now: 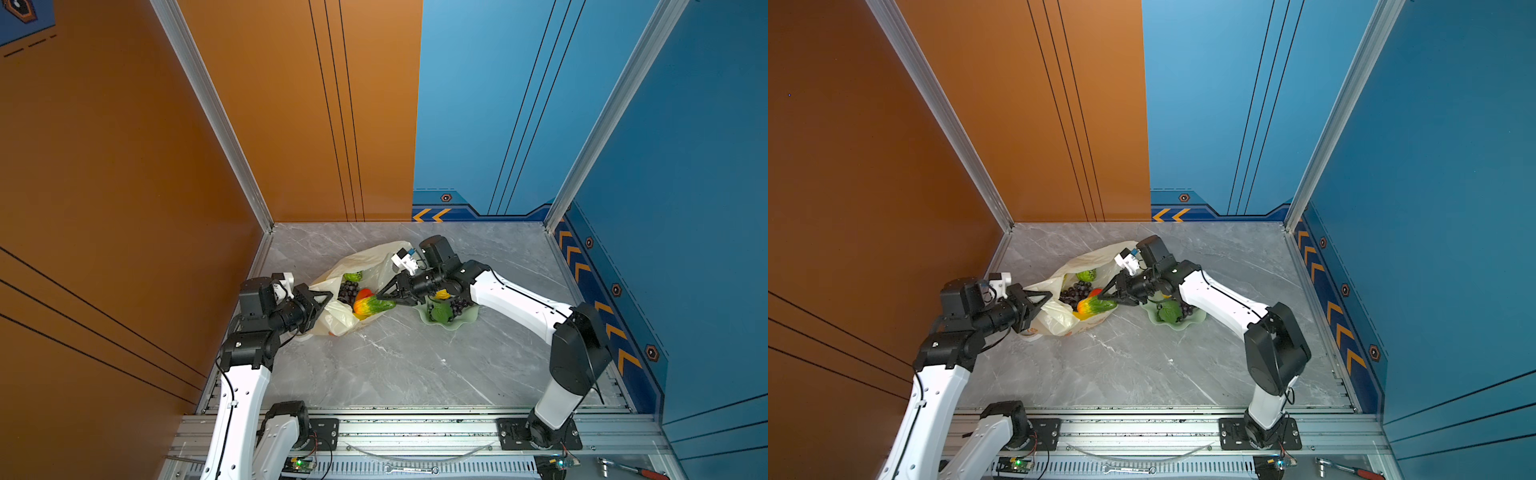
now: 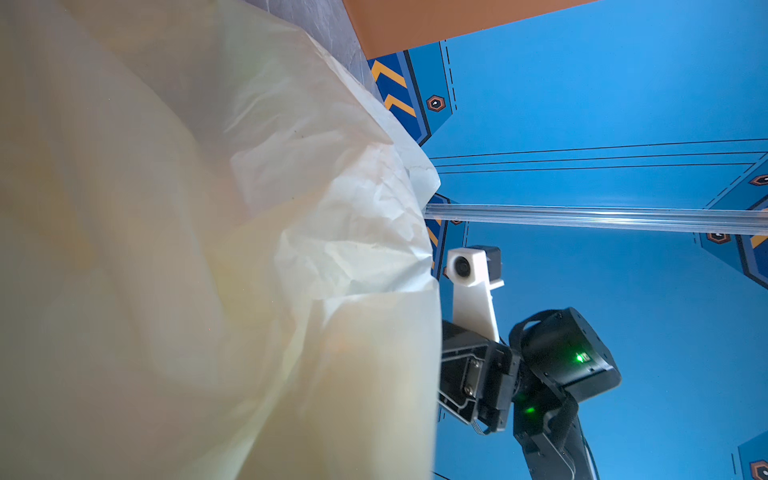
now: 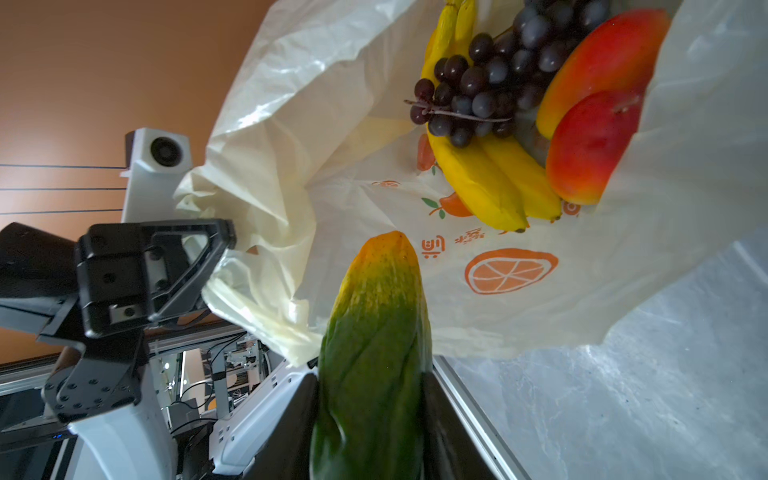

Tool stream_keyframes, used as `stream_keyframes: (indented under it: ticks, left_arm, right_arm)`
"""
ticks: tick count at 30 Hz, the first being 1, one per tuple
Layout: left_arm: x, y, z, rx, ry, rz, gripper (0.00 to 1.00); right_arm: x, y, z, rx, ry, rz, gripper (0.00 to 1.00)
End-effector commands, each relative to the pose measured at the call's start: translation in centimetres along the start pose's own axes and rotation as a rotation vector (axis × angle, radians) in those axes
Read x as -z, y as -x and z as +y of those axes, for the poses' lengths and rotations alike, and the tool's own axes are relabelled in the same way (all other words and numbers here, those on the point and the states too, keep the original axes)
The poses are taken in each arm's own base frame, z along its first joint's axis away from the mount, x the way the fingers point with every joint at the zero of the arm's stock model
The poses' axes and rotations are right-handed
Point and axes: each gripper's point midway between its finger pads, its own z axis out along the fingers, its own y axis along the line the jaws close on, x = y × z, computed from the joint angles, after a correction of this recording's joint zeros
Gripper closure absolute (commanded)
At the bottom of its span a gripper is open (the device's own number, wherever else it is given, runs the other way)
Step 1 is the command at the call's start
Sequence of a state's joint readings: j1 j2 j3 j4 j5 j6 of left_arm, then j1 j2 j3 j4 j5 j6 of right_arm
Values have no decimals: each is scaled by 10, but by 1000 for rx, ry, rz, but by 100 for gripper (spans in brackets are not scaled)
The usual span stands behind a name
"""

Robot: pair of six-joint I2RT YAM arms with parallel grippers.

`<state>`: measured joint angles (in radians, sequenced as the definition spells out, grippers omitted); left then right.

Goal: Place the fruits into the plastic bag
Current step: 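Carry the papaya into the bag mouth held by the left gripper, then open the right gripper to release the papaya inside the bag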

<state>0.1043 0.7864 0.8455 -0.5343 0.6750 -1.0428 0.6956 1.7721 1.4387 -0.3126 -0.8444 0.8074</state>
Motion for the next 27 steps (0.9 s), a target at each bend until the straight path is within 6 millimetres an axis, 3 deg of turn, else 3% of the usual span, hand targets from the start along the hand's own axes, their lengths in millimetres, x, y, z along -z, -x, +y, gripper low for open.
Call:
stream_keyframes:
  ticks: [1,16,27]
  left_arm:
    - [8,-1,-13,-36,-28,-1,100]
    - [8,-1,-11,-28,-27,6,100]
    - [7,0,-9,-24,-22,7,100]
  right_arm:
    - [-12,9,10,78,-32,-18,65]
    - [-92,57,11,110,-10,-43,65]
    - [-138,59,-4,64,25,-13,63]
